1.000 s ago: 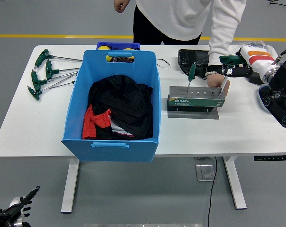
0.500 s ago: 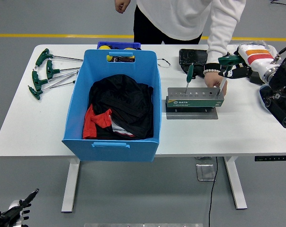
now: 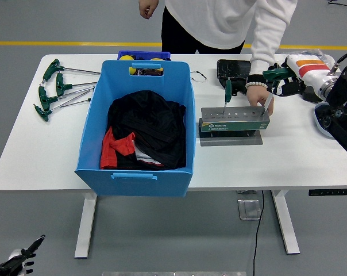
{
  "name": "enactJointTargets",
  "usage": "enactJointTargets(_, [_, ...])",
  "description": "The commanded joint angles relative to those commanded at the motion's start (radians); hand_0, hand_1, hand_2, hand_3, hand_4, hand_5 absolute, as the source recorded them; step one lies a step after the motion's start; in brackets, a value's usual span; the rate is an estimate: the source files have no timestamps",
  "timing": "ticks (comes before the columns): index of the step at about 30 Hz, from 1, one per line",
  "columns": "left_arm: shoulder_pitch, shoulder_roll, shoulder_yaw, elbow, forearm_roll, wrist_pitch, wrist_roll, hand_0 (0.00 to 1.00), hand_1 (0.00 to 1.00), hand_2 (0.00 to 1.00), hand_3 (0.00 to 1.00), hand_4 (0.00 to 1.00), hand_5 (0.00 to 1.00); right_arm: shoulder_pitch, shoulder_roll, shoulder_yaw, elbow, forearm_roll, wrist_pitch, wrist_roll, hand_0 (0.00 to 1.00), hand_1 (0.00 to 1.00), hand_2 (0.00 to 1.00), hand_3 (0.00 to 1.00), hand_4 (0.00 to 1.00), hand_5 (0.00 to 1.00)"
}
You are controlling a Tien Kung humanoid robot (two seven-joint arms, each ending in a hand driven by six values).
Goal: Lift tool from toolbox,place it in box,lift tool from toolbox,place it in box
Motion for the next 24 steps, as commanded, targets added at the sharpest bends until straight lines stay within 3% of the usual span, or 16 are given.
enactJointTargets(13, [0.012, 0.003, -0.022, 0.0, 0.018, 0.001, 0.001, 0.809, 0.872, 0.863, 0.793, 0.779, 0.694, 0.04, -0.026, 0.023, 0.021, -0.04, 0.022, -0.006, 0.002, 0.002, 0.002, 0.002, 0.703, 0.002])
enactJointTargets(24, [0.028, 0.01, -0.04, 0.0, 0.03, 0.0, 0.003, 0.807, 0.872, 0.862, 0.793, 0.778, 0.696, 0.071, -0.079, 0.027, 0.09, -0.042, 0.061, -0.007, 0.002, 0.002, 0.002, 0.002, 0.688, 0.002])
